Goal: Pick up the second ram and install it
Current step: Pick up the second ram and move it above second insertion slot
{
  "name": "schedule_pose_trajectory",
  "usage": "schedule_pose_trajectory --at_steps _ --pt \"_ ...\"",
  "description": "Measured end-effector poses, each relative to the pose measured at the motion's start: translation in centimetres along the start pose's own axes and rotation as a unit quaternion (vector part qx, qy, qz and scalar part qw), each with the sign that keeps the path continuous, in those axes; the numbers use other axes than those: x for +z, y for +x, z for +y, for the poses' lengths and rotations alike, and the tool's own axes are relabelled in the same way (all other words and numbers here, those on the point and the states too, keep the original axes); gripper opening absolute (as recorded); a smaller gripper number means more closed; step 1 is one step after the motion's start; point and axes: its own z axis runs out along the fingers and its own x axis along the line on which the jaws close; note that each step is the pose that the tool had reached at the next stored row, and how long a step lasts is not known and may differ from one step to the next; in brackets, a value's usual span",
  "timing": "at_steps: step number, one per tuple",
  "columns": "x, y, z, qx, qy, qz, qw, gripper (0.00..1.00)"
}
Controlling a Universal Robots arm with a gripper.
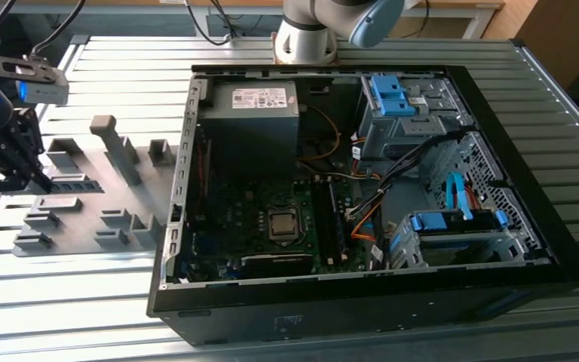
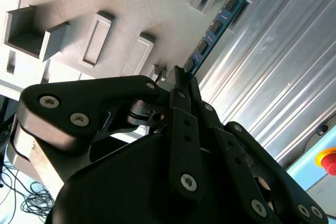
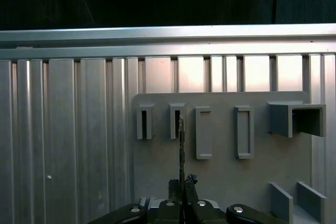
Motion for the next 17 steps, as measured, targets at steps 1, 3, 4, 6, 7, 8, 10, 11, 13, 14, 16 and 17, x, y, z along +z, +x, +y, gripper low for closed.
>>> schedule_pose_trajectory --at_steps 1,3,4,6,7,8,10,11,13,14,16,17 --pt "-0.01 0.00 0.00 0.000 0.0000 0.0000 1.0000 0.14" --pt "-0.10 0.00 0.00 0.000 -0.0002 0.0001 1.0000 0.14" --pt "-0.14 0.00 0.00 0.000 -0.0002 0.0001 1.0000 0.14" --pt "-0.21 0.00 -0.01 0.000 0.0000 0.0000 1.0000 0.14" --pt "-0.25 0.00 0.00 0.000 0.0000 0.0000 1.0000 0.14" --pt "-0.31 0.00 -0.01 0.000 0.0000 0.0000 1.0000 0.14" --pt "-0.41 0.01 -0.01 0.000 0.0000 0.0000 1.0000 0.14" --pt "-0.46 0.01 -0.01 0.000 0.0000 0.0000 1.0000 0.14" --pt "-0.54 0.01 -0.01 0.000 0.0001 0.0000 1.0000 0.14" --pt "-0.57 0.01 -0.01 0.000 0.0001 0.0000 1.0000 0.14" --pt "-0.66 0.01 -0.02 0.000 0.0000 0.0000 1.0000 0.14" --pt "-0.69 0.01 -0.02 0.000 0.0000 0.0000 1.0000 0.14"
